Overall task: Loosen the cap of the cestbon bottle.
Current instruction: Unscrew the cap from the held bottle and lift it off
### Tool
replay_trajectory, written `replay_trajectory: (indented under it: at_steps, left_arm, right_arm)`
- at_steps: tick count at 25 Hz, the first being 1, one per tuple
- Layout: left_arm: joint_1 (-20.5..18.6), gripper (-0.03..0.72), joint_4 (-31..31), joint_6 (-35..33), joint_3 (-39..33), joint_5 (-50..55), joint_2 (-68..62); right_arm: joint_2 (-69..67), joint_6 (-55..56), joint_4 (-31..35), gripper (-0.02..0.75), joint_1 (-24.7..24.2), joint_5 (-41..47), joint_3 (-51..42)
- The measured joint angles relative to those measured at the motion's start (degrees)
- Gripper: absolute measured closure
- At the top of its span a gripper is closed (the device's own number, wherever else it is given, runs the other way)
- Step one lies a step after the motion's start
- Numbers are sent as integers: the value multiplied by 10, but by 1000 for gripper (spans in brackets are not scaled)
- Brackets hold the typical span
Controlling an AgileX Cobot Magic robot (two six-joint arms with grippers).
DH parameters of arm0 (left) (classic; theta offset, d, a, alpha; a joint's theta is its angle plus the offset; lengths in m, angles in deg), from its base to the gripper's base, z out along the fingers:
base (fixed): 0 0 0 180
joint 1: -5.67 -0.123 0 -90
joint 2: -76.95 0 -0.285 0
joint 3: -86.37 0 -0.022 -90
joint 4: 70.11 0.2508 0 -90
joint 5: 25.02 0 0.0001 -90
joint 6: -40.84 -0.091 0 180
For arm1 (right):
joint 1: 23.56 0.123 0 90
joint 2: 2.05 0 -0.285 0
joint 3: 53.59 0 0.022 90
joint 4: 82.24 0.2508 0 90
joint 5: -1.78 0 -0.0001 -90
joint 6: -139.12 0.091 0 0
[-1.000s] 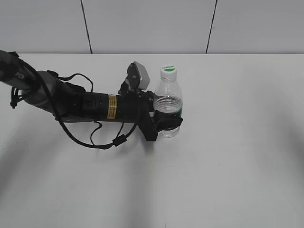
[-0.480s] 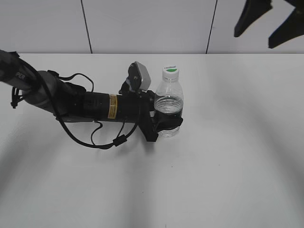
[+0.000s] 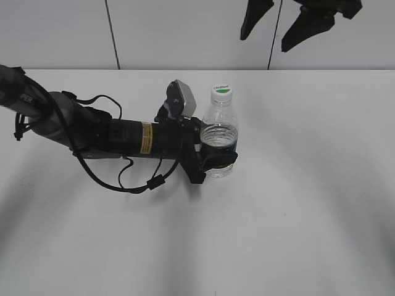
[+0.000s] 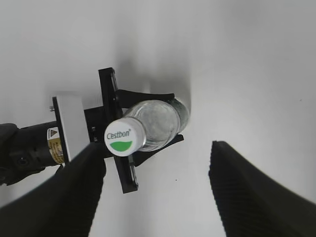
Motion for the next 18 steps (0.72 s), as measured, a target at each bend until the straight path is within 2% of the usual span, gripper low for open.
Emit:
replay_trajectory:
  at_steps: [9,18]
  left_arm:
    - [1,315,-2,0,1,10,1]
    - [1,316,-2,-10,1,15,1]
  right_arm:
    - [-71,8,-8,219,39,2,7]
    - [-84,13,-7,218,46,2,12]
